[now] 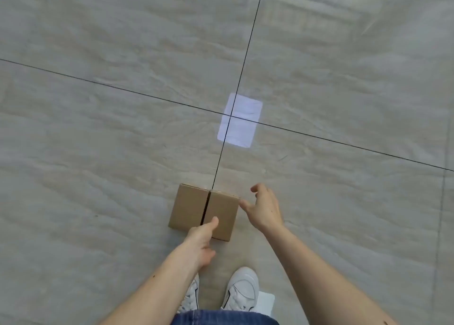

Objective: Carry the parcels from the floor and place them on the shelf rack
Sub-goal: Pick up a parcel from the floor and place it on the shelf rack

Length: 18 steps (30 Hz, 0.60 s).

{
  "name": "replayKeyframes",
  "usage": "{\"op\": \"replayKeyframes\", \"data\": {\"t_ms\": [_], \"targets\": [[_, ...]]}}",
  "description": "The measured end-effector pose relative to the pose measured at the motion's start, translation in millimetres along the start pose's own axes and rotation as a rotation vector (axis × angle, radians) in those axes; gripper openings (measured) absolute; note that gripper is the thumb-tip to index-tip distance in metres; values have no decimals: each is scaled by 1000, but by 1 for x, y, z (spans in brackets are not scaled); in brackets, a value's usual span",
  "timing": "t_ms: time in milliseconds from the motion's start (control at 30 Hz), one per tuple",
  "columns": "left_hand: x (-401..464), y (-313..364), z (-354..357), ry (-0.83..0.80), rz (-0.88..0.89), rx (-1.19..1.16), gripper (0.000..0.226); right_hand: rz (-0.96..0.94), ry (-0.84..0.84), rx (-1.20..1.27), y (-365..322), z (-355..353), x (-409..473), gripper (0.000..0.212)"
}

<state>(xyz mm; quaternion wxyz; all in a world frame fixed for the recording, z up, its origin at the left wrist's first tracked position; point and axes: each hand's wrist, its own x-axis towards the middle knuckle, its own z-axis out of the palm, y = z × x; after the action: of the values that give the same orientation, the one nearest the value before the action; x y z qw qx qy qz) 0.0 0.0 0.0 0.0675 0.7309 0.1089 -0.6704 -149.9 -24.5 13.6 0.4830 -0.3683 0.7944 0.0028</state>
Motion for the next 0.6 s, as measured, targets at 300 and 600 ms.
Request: {"op": "replayKeyframes", "data": {"t_ms": [300, 600], "targets": [[95, -5, 5, 8, -54, -85, 96, -57, -160, -37, 20, 64, 61, 52], [83, -18, 15, -24, -53, -139, 62, -18, -51, 66, 23, 58, 49, 36]]}}
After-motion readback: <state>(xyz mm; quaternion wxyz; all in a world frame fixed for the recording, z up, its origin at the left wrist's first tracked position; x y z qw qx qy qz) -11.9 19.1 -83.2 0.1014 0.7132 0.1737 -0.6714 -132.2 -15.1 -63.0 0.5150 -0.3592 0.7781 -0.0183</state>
